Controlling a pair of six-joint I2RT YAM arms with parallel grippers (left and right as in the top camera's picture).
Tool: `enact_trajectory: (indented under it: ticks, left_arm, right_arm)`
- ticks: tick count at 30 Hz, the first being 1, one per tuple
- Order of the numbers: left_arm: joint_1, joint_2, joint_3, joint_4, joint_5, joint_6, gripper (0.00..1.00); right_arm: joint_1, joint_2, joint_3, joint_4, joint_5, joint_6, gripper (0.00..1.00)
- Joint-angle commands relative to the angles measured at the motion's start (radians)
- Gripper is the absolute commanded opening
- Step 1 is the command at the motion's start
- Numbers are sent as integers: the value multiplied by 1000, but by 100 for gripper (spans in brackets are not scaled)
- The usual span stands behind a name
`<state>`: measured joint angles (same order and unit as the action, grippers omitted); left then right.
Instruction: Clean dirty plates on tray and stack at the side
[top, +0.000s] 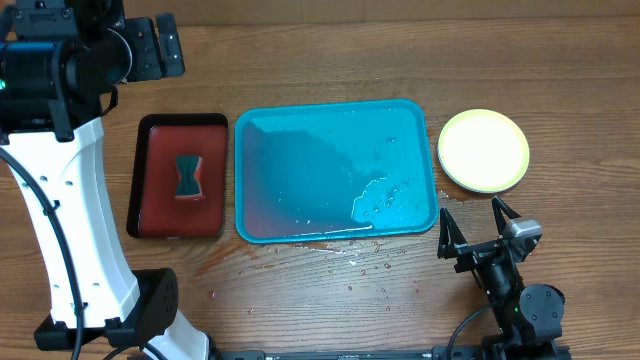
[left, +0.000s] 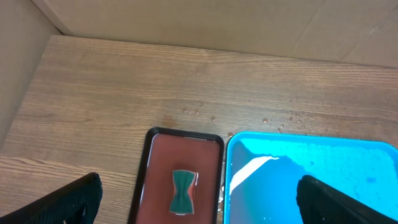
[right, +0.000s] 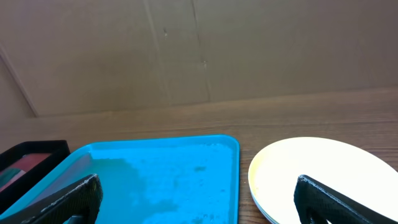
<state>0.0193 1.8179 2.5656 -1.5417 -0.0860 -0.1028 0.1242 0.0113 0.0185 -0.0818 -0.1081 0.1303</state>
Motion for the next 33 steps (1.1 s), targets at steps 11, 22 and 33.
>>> enact_trajectory:
  ticks: [11, 22, 33]
  left_arm:
    - [0, -7, 2, 1, 1, -13, 100]
    - [16, -267, 2, -146, -27, 28, 100]
    - [15, -529, -22, -148, -23, 74, 100]
  right_arm:
    - [1, -8, -10, 8, -5, 0, 100]
    - [1, -6, -10, 8, -5, 0, 100]
    - [1, -6, -10, 8, -5, 0, 100]
